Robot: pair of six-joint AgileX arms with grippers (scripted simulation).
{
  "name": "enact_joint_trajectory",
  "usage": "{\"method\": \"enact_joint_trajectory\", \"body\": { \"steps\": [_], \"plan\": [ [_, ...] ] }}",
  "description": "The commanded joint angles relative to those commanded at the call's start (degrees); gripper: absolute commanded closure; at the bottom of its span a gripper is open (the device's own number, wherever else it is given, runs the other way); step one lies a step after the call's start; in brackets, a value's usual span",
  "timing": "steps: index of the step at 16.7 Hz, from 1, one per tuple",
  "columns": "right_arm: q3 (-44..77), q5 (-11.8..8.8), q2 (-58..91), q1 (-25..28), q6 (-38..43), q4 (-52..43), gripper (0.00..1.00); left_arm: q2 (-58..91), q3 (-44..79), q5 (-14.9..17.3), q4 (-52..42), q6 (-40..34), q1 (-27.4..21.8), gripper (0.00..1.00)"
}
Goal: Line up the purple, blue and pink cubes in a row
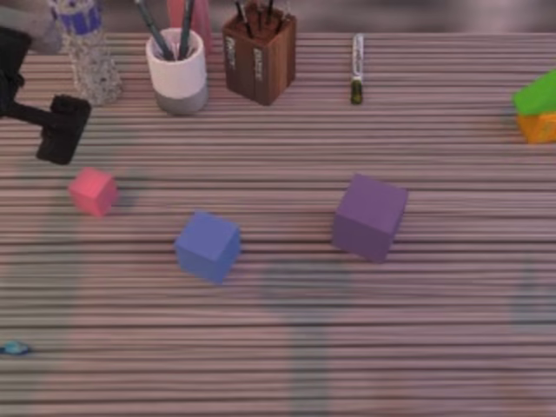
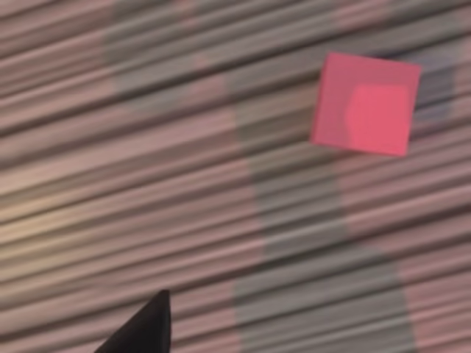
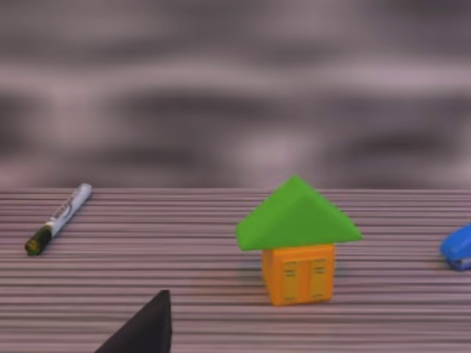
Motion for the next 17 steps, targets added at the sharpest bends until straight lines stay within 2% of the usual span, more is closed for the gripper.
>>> {"method": "enact_joint_trajectory", "body": {
  "steps": [4, 8, 17],
  "plan": [
    [0.0, 0.0, 0.0, 0.0, 0.0, 0.0, 0.0, 17.84, 15.75, 0.1, -10.23, 2.75, -0.95, 0.0],
    [0.0, 0.0, 0.0, 0.0, 0.0, 0.0, 0.0, 29.69, 27.04, 0.26, -16.48, 4.55, -1.56, 0.0],
    [0.0, 0.0, 0.0, 0.0, 0.0, 0.0, 0.0, 32.92, 30.02, 0.32, -17.93, 5.08, -1.45, 0.0]
  ]
}}
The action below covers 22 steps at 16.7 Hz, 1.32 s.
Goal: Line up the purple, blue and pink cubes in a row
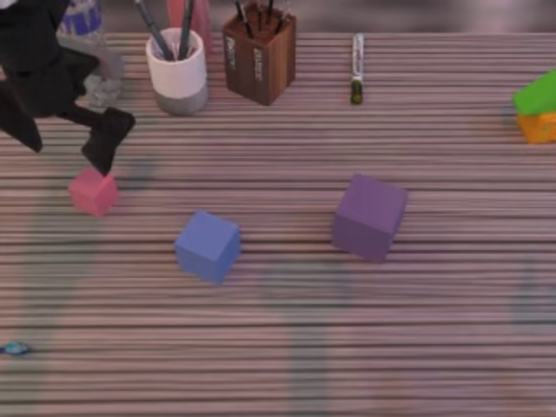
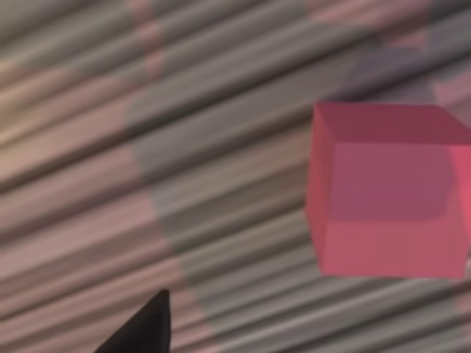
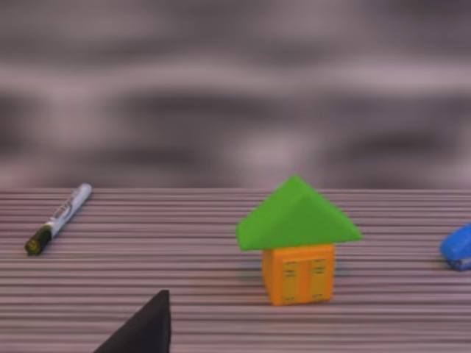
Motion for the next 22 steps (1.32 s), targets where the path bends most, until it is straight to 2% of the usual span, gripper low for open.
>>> {"method": "enact_joint_trajectory", "body": {
  "steps": [8, 13, 22],
  "plan": [
    [0.0, 0.0, 0.0, 0.0, 0.0, 0.0, 0.0, 4.69, -10.71, 0.07, 15.75, 0.15, -0.2, 0.0],
    [0.0, 0.0, 0.0, 0.0, 0.0, 0.0, 0.0, 5.3, -11.79, 0.07, 17.06, 0.16, -0.2, 0.0],
    [0.0, 0.0, 0.0, 0.0, 0.0, 0.0, 0.0, 5.3, -11.79, 0.07, 17.06, 0.16, -0.2, 0.68]
  ]
}}
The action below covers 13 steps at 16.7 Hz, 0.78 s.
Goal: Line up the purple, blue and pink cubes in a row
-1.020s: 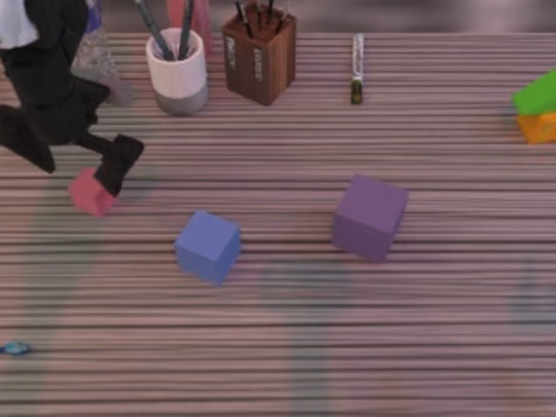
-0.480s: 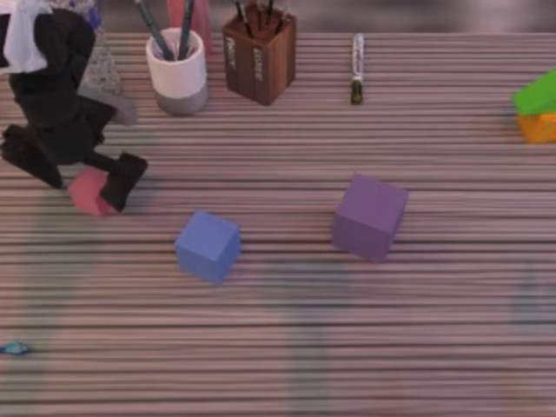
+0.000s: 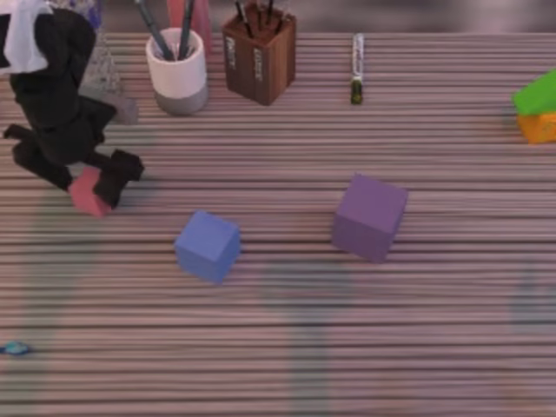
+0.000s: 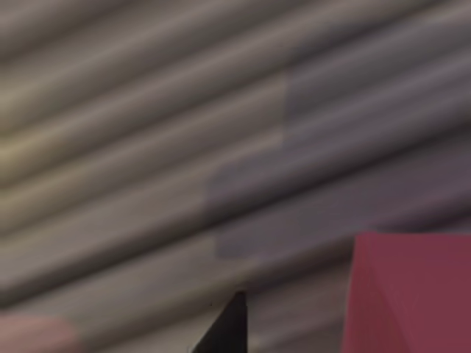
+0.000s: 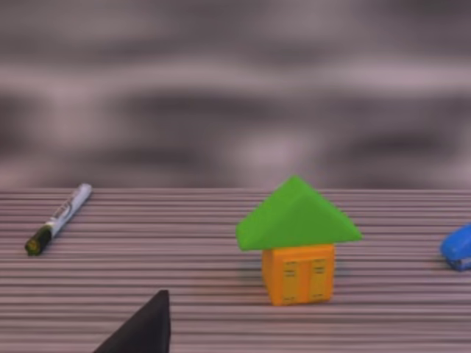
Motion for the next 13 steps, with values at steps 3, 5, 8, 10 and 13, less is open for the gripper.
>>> {"method": "enact_joint_trajectory", "body": {
  "steps": [3, 5, 8, 10, 13],
  "plan": [
    [0.0, 0.0, 0.0, 0.0, 0.0, 0.0, 0.0, 0.0, 0.0, 0.0, 0.0, 0.0, 0.0, 0.9],
    [0.0, 0.0, 0.0, 0.0, 0.0, 0.0, 0.0, 0.0, 0.0, 0.0, 0.0, 0.0, 0.0, 1.0],
    [0.0, 0.0, 0.0, 0.0, 0.0, 0.0, 0.0, 0.0, 0.0, 0.0, 0.0, 0.0, 0.0, 1.0],
    [0.0, 0.0, 0.0, 0.0, 0.0, 0.0, 0.0, 0.0, 0.0, 0.0, 0.0, 0.0, 0.0, 1.0],
    [0.0, 0.0, 0.0, 0.0, 0.0, 0.0, 0.0, -1.98, 0.56, 0.6, -0.72, -0.33, 0.04, 1.0]
  ]
}}
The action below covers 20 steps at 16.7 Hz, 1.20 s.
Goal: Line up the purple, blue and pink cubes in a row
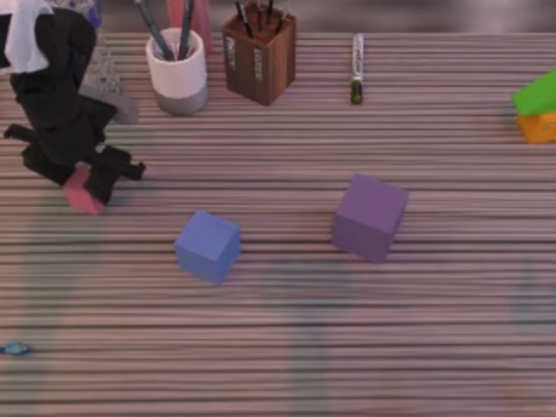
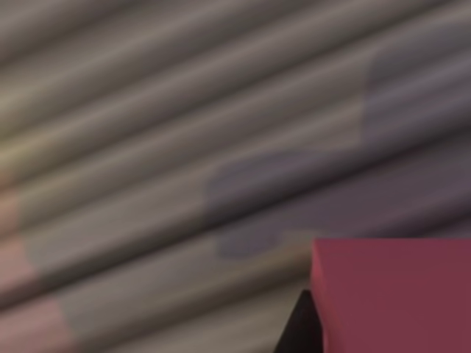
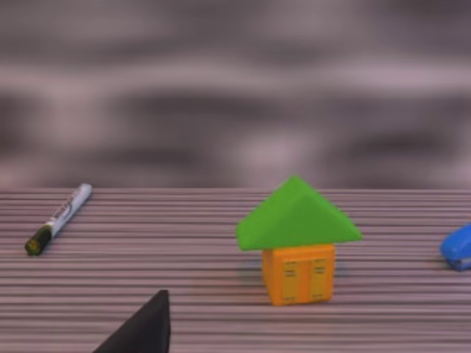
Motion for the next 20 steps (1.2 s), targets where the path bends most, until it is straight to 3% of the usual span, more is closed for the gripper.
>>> {"method": "enact_joint_trajectory", "body": {
  "steps": [8, 14, 17, 20],
  "plan": [
    [0.0, 0.0, 0.0, 0.0, 0.0, 0.0, 0.0, -3.32, 9.06, -0.04, -12.79, -0.11, 0.99, 1.0],
    [0.0, 0.0, 0.0, 0.0, 0.0, 0.0, 0.0, -3.63, 9.73, -0.07, -13.53, -0.12, 0.66, 1.0],
    [0.0, 0.0, 0.0, 0.0, 0.0, 0.0, 0.0, -2.77, 11.31, -0.2, -14.32, -3.83, -2.42, 1.0],
    [0.0, 0.0, 0.0, 0.0, 0.0, 0.0, 0.0, -1.13, 14.31, -0.52, -15.99, -12.94, -9.02, 1.0]
  ]
}}
